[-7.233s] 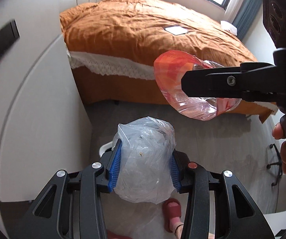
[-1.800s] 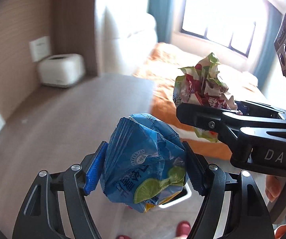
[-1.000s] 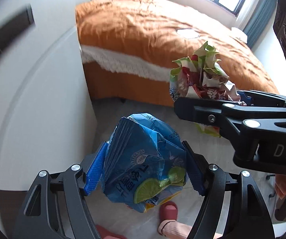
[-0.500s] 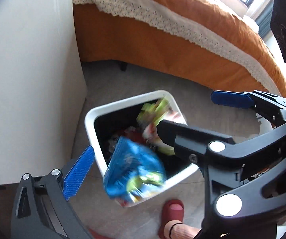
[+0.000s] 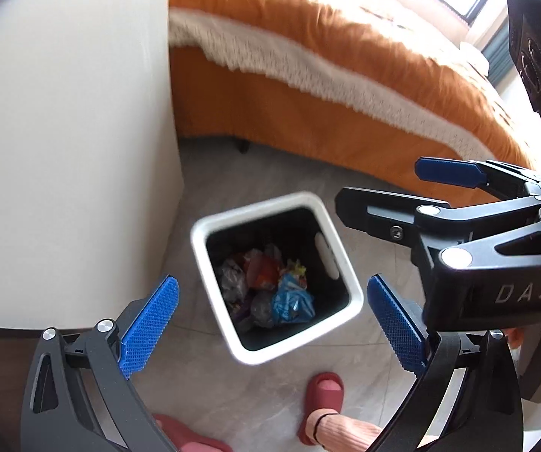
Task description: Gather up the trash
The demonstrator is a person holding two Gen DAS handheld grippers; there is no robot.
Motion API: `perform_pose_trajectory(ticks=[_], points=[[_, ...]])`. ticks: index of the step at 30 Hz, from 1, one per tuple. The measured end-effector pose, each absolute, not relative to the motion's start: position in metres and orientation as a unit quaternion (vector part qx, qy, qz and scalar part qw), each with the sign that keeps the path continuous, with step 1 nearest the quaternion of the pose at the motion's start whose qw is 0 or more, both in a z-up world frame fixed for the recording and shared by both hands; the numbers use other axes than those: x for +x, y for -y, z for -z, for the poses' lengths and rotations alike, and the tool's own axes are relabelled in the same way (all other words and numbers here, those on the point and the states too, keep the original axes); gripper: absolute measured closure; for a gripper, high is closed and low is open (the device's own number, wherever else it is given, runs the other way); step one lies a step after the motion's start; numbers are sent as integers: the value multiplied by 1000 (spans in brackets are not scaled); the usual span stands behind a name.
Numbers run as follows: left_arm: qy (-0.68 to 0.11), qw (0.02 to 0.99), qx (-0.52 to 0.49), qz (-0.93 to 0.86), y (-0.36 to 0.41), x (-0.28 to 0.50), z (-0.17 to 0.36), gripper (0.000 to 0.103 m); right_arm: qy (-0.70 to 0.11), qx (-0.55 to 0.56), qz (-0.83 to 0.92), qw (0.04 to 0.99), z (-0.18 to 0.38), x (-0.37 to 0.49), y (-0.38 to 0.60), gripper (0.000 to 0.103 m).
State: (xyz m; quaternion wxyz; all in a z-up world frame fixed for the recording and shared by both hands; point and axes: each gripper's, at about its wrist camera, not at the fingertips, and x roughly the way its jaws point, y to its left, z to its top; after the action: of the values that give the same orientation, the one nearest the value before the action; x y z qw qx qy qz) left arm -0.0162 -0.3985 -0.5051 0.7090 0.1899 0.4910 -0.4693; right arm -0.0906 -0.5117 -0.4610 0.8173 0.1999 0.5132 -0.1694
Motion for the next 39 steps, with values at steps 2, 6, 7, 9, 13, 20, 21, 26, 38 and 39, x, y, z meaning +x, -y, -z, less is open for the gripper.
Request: perform_pose_trajectory(ticks=[2, 6, 7, 9, 13, 20, 21, 26, 38, 39], points=[[-471, 720, 194, 472, 392, -20, 469, 5, -499, 202, 176, 824, 428, -93, 508, 5], [-444, 737, 193, 472, 378, -27, 401, 5, -466, 207, 183, 841, 362, -99, 497, 5], [-433, 745, 190, 471, 373, -28, 380, 5, -466, 207, 183, 841, 362, -99, 497, 5], [-421, 755, 182, 468, 365, -30, 351, 5, -448, 203, 185, 851, 330, -103, 489, 5], [-399, 779, 159, 456, 340, -28, 291, 5, -411, 182, 181, 875, 262, -107, 471, 5], [-373, 812, 125, 430, 296, -17, 204, 5, -342, 133, 164, 916, 163, -108, 432, 5], [-364, 820, 123, 424, 290, -18, 191, 5, -332, 129, 158, 921, 150, -107, 427, 5], [-321, 864, 92, 376, 244, -12, 130, 5, -274, 109, 122, 948, 91, -95, 393, 5], [-254, 941, 56, 218, 116, 9, 47, 5, -222, 71, -14, 972, 23, -44, 289, 5], [-255, 943, 52, 206, 108, 11, 44, 5, -219, 68, -26, 973, 20, -40, 281, 5]])
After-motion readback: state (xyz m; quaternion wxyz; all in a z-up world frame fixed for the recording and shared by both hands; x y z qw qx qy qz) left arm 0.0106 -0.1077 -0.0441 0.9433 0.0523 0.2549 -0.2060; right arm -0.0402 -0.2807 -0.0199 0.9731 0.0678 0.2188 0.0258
